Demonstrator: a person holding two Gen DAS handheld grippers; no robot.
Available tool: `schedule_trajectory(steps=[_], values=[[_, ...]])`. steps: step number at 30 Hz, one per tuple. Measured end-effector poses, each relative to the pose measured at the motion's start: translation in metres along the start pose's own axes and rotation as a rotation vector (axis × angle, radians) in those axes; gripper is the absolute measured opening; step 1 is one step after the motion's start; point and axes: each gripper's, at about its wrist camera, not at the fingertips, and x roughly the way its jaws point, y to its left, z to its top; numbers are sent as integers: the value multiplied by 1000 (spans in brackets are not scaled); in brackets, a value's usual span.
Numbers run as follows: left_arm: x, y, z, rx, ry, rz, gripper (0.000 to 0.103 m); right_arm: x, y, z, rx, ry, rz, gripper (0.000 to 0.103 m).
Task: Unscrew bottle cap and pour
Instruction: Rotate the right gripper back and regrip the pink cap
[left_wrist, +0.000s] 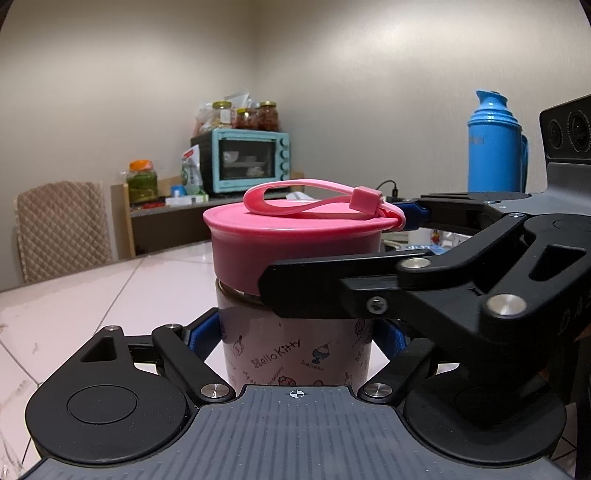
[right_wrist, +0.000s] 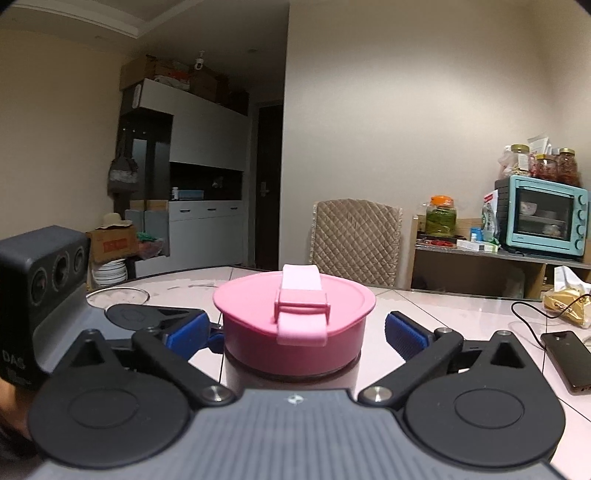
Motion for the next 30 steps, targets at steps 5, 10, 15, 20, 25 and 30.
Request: schedule_trajectory(steps=[5, 10, 15, 20, 25, 30], values=[[-1, 1, -1, -6, 1, -1, 89, 3, 1, 3, 14, 0, -27, 102], [-1, 2, -1, -12, 8, 1, 89, 6, 2, 3, 22, 9, -45, 101], [-1, 3, -1, -11, 7, 1, 89, 6, 3, 3, 21, 11, -48, 98], [0, 2, -2, -10, 6, 2, 89, 2, -5, -8, 6, 8, -62, 96], [0, 3, -2, -10, 6, 2, 89, 2, 0, -6, -14, 19, -77, 95], [0, 3, -2, -11, 6, 1, 89, -1, 0, -7, -4, 21, -78, 88]])
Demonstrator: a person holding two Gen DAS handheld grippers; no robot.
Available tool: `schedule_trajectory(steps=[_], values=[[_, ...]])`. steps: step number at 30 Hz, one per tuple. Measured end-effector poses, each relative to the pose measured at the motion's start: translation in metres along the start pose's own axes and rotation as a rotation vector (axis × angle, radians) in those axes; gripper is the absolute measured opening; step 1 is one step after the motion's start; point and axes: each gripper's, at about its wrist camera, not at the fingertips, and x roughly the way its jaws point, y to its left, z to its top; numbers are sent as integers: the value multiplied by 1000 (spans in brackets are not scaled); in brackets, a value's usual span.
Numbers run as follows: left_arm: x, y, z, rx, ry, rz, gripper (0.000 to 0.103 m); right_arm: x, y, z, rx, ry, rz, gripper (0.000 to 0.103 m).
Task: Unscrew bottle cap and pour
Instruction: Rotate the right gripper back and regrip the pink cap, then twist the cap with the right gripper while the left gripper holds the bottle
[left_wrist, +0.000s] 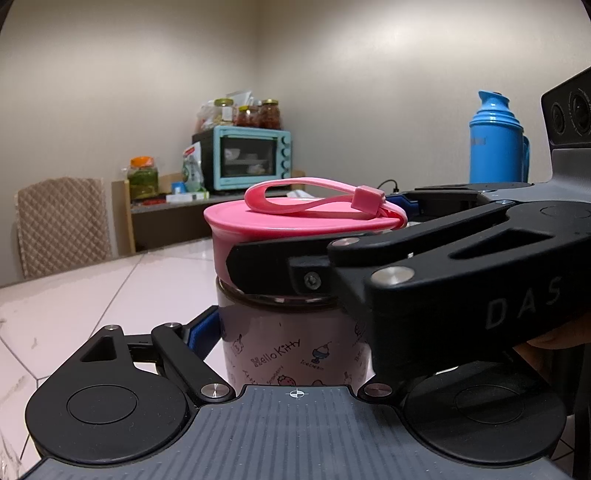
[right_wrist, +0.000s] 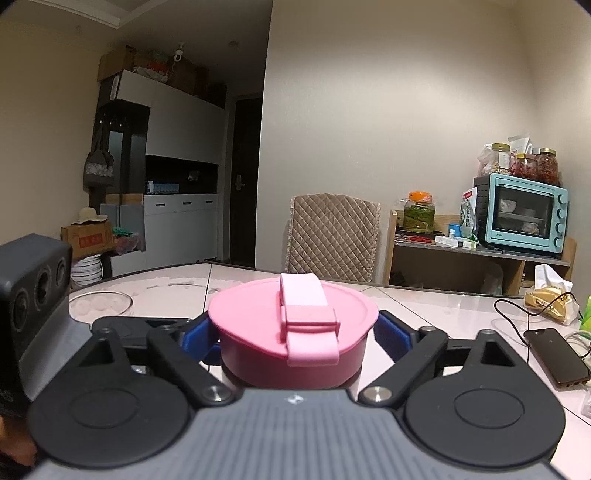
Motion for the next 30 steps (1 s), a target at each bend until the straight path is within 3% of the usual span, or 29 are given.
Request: schedule_trajectory(steps=[12, 22, 30], values=[[0, -1, 0, 0, 0, 0, 89, 0, -1, 7, 3, 9, 39, 85], [0, -2, 1, 0, 0, 1, 89, 4, -27, 12, -59, 14, 230, 85], [0, -2, 1, 0, 0, 1, 89, 11, -64, 17, -69, 18, 473, 85]])
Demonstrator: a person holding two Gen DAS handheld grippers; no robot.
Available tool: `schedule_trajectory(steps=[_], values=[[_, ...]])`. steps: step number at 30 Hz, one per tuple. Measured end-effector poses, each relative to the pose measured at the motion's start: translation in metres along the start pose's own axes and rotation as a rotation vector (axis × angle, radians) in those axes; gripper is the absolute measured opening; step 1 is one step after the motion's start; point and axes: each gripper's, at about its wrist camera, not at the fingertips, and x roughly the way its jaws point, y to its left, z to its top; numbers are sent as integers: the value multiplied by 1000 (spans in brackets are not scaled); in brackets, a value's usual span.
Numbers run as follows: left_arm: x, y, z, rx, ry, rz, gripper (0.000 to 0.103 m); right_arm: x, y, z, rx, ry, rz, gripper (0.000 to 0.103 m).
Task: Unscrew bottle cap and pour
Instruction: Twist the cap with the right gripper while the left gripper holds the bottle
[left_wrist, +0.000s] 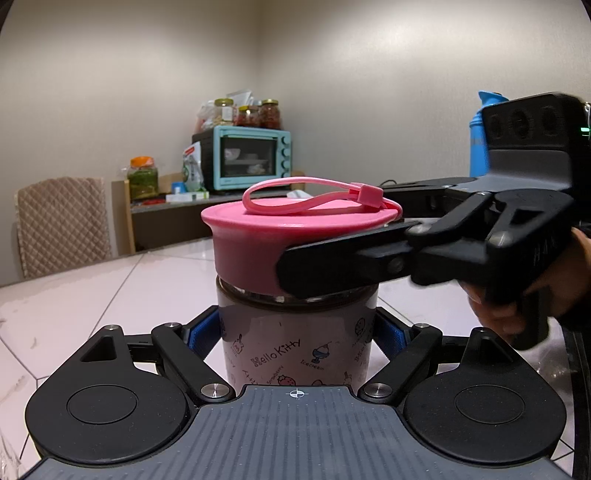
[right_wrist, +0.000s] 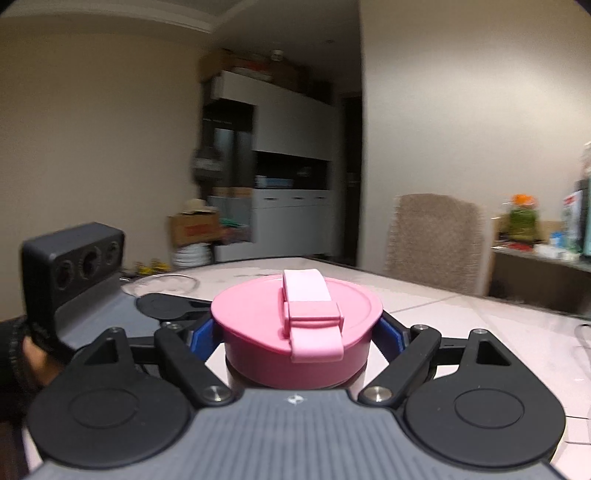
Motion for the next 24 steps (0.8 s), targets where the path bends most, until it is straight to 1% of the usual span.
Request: schedule_trajectory(steps=[3, 7, 16, 18, 19, 24], values=[[0, 0, 0, -1, 0, -1, 89, -1, -9, 3, -18, 1, 68, 85], [0, 0, 0, -1, 0, 0, 89, -3, -8, 10, -52, 14, 82, 85], [0, 0, 1, 0, 0, 0, 89, -5, -3, 15, -56, 15, 60, 85], [0, 0, 1, -1, 0, 0, 89, -6, 3, 16, -59, 13, 35, 89], [0, 0, 1, -1, 0, 0, 89, -7, 5, 16, -61, 9, 25, 96], [0, 0, 1, 0, 0, 0, 89, -15, 17, 17, -34, -3, -40, 100]])
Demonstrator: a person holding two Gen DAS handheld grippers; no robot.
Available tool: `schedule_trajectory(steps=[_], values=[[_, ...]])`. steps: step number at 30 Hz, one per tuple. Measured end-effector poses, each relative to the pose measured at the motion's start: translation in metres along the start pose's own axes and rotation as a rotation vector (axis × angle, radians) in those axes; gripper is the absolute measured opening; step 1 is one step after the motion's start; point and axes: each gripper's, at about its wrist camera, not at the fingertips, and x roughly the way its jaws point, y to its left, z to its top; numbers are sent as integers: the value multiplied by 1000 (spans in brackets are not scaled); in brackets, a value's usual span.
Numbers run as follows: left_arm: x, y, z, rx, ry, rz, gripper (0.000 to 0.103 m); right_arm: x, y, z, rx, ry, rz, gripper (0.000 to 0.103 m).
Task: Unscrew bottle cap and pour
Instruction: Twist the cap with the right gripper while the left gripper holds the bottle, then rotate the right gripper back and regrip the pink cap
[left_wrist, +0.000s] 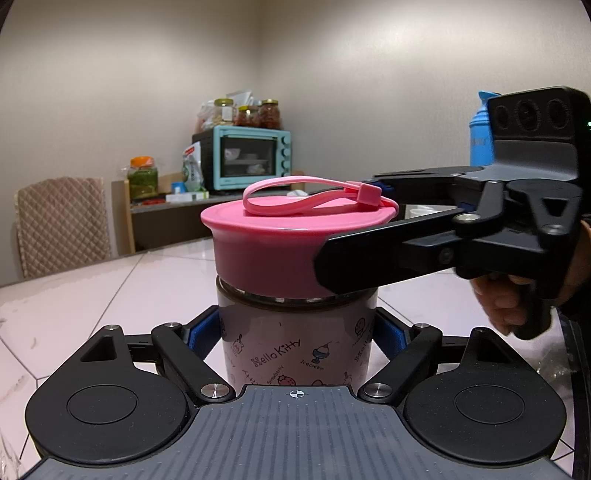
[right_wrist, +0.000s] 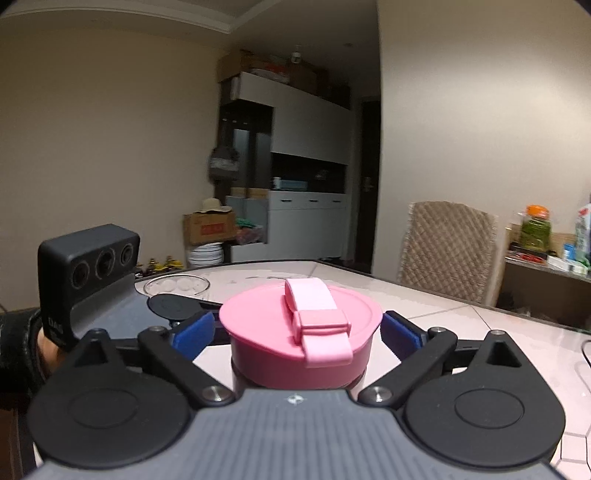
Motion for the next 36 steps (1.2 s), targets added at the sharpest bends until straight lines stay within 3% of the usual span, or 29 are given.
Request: schedule_trajectory(steps=[11, 20, 36], values=[[0, 0, 0, 0, 0, 0, 89, -10, 18, -5, 171, -10, -211, 103], [0, 0, 0, 0, 0, 0, 89, 12, 37, -8, 176, 0, -388, 103], [0, 0, 0, 0, 0, 0, 89, 32, 43, -11, 181, 19, -434, 102]])
